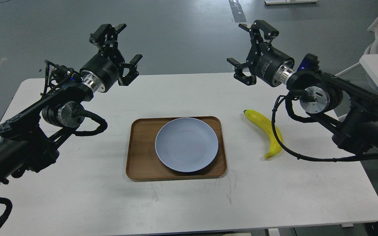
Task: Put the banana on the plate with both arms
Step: 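Open the left gripper and raise the left arm away from the plate, then move the right gripper down to the yellow banana and grasp it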
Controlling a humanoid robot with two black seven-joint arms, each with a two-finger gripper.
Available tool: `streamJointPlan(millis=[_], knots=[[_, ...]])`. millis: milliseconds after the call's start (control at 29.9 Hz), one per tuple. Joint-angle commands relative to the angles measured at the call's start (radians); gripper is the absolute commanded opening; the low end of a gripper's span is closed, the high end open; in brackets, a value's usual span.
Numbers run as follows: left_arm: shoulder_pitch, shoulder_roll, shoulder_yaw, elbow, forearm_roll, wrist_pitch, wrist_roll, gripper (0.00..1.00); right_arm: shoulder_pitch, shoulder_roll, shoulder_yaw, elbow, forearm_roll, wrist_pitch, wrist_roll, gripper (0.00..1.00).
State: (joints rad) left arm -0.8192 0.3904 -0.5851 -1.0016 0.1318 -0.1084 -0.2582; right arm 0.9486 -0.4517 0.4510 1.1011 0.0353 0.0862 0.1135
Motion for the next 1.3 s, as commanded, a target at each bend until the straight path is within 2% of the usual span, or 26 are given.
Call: streamJointPlan(millis=[0,234,367,467,534,568,634,835,1002,1169,1269], knots=[[0.012,0.001,-0.007,0.000,-0.006,-0.014,0.002,0.98,-0.004,-0.004,0.002,0.013,0.001,-0.002,-0.001,1.00],[0.014,0.004,-0.019,0.000,-0.029,-0.027,0.022,0.98,-0.053,-0.033,0.015,0.039,-0.002,-0.003,-0.006,1.00],[0.014,0.008,-0.019,0.000,-0.029,-0.042,0.025,0.98,-0.040,-0.073,-0.005,0.036,-0.077,-0.003,0.003,0.99],[0.015,0.013,-0.019,-0.002,-0.029,-0.045,0.025,0.98,-0.042,-0.140,-0.011,0.054,-0.372,-0.022,0.015,0.97],[0.015,0.021,-0.018,-0.002,-0.029,-0.045,0.023,0.98,-0.045,-0.185,-0.040,0.069,-0.567,-0.087,0.023,0.97],[0.015,0.021,-0.018,-0.002,-0.029,-0.045,0.023,0.98,-0.045,-0.185,-0.040,0.069,-0.568,-0.088,0.023,0.97],[0.017,0.022,-0.016,-0.002,-0.029,-0.047,0.023,0.98,-0.048,-0.220,-0.090,0.068,-0.687,-0.130,0.028,0.97],[0.017,0.019,-0.005,-0.002,-0.028,-0.043,0.025,0.98,-0.057,-0.285,-0.214,0.057,-0.996,-0.174,0.035,0.97],[0.029,0.018,-0.004,-0.002,-0.028,-0.040,0.023,0.98,-0.071,-0.283,-0.336,0.002,-1.066,-0.229,0.034,0.96],[0.034,0.019,-0.004,-0.002,-0.026,-0.040,0.023,0.98,-0.073,-0.286,-0.422,-0.027,-1.124,-0.233,0.032,0.96],[0.034,0.019,-0.004,-0.002,-0.026,-0.039,0.023,0.98,-0.073,-0.283,-0.469,-0.040,-1.140,-0.233,0.032,0.92]])
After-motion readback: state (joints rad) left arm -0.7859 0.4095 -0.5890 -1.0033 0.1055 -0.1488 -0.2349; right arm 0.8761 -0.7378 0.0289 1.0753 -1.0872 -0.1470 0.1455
